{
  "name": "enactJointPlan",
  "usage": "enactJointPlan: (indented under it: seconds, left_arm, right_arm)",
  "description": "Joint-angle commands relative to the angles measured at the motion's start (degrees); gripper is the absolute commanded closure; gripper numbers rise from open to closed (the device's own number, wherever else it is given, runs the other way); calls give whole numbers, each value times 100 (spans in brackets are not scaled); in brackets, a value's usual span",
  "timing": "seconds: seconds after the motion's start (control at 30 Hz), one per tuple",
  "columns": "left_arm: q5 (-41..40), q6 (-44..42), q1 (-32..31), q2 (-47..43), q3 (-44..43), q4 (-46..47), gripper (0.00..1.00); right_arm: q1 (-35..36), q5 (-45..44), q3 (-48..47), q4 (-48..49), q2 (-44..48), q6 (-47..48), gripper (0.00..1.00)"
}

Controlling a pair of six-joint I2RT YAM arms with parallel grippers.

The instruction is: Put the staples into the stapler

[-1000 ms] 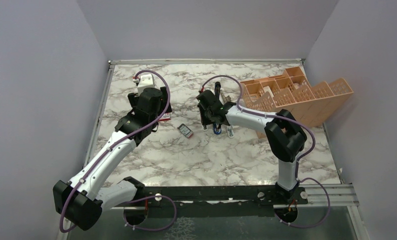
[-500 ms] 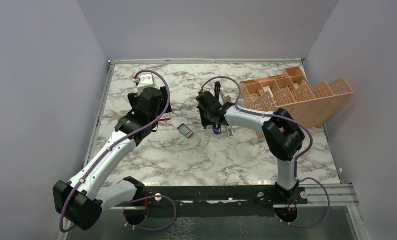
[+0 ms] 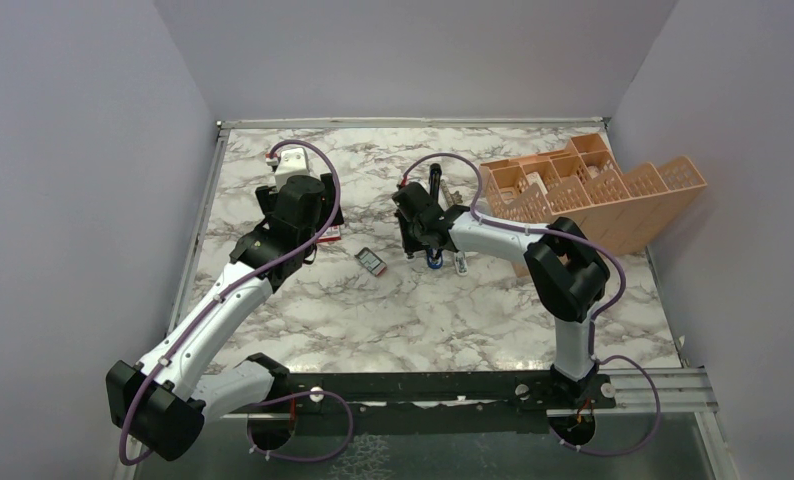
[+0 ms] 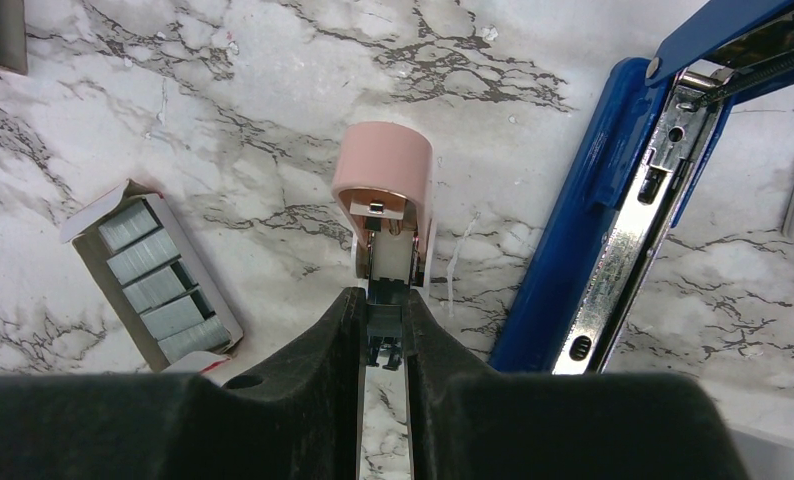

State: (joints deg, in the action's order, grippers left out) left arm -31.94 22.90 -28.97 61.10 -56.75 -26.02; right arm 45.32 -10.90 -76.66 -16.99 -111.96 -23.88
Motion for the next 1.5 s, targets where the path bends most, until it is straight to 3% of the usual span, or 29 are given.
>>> enactJointPlan:
  seconds: [0.0,1.03,1.47]
  left_arm:
    - [59,-13,23,0,17,64,7]
    - [57,-31,23,38,6,68,7]
    - [52,-29,23,44,6,69,7]
  right_arm:
    - [28,208,129,26,146,-7,78]
    - [25,273,340,-94,265,-164,78]
    - [21,18,-110,-213,285,-58,65]
